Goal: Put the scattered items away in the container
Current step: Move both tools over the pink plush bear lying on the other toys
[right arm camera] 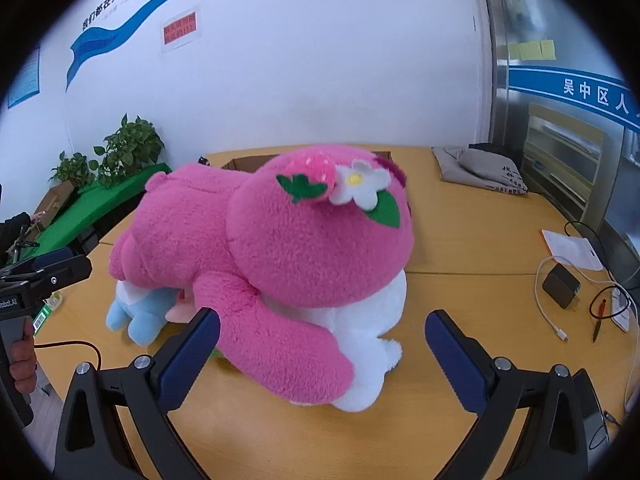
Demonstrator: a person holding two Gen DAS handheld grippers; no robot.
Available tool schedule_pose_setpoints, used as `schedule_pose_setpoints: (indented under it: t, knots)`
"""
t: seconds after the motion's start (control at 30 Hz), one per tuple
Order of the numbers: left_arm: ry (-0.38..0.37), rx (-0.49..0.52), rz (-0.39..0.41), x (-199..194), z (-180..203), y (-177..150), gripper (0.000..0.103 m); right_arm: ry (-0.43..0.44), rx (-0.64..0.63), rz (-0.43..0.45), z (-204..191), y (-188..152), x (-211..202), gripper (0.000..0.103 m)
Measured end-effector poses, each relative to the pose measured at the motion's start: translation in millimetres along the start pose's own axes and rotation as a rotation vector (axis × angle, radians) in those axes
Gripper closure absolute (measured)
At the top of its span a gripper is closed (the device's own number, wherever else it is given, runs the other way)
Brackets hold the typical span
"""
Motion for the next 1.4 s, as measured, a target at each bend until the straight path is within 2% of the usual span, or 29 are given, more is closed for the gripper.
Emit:
schedule_pose_setpoints:
  t: [0.1, 0.43, 1.0, 1.23, 1.4]
  knots:
    - [-0.016, -0.008, 0.000, 0.9, 1.0, -0.4, 0.000, -0.008, 0.000, -0.025, 0.6, -3.2, 4.6, 0.000]
    - [-0.030, -0.030, 0.009, 4.3, -3.5, 9.0, 0.000, -0.112, -0.082, 0.019, -2.4, 4.4, -0.6, 0.000]
    - [-0.059, -0.035, -0.002, 10.8, 0.3, 15.6, 0.000, -0.099, -0.089, 0.038, -2.5, 11.8, -7.1, 0.000]
    - [-0.104, -0.030, -0.021, 18.8, 2.6, 26.2, 0.000, -0.087, -0.068, 0.049, 1.6, 20.1, -7.5, 0.001]
    - [-0.192, -0.050, -0.051, 34.9, -3.8, 42.2, 0.000, -0.032, -0.053, 0.112, -0.8, 39.5, -15.4, 0.000]
Point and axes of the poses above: each gripper's, at about its wrist camera, not at the fingertips, and x roughly the way its jaws point, z to its right, y to its top, the point moved 6 cm from there along x, roughly the way its jaws point, and after that the axes turned 14 degrees about -y, right-handed, at the moved point
